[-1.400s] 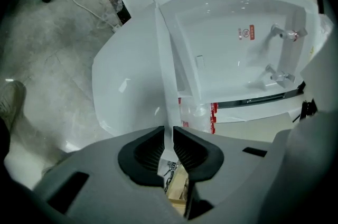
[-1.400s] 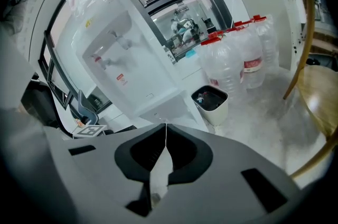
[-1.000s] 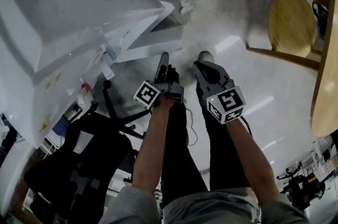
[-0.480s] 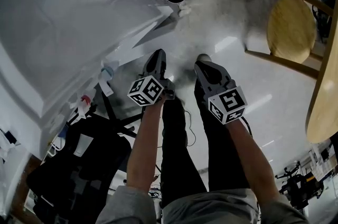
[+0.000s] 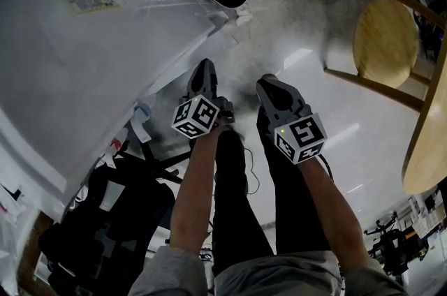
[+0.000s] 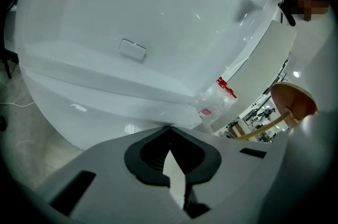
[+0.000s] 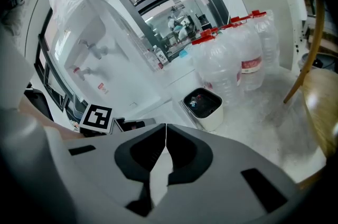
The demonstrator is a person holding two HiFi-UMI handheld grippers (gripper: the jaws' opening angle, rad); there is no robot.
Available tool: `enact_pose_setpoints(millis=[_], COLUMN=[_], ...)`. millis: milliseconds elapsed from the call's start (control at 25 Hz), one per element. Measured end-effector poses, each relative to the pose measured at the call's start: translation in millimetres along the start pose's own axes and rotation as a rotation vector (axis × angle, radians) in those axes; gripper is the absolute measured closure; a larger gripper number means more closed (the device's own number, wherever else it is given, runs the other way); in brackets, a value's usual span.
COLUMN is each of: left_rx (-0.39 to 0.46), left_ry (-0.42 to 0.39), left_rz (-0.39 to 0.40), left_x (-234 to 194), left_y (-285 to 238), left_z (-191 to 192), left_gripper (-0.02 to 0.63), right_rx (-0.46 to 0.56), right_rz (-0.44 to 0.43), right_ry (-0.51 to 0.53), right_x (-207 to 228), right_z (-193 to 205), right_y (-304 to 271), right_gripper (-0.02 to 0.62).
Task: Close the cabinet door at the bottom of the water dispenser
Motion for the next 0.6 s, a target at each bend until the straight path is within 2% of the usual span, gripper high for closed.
enact_pose_setpoints(millis=[600], left_rx=[0.032], left_ry=[0.010], left_rz=[-0.022], left_x=[-1.1], left_y=[-6.9], left_z=[-3.2], left_gripper=[0.600], right_rx=[-0.008], right_rz=[0.006], right_ry=[-0.005], right_x=[8.5], right_z=[0.2], right_y=[-1.3], right_gripper=[0.583])
Point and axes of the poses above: the fingertips, and each gripper's own axes: y backward along the fingers, x to its right, z out of its underside, the point moved 8 cm from there along y, backward along the fingers, and after that the axes turned 3 degrees about z, right-handed, at the moved point
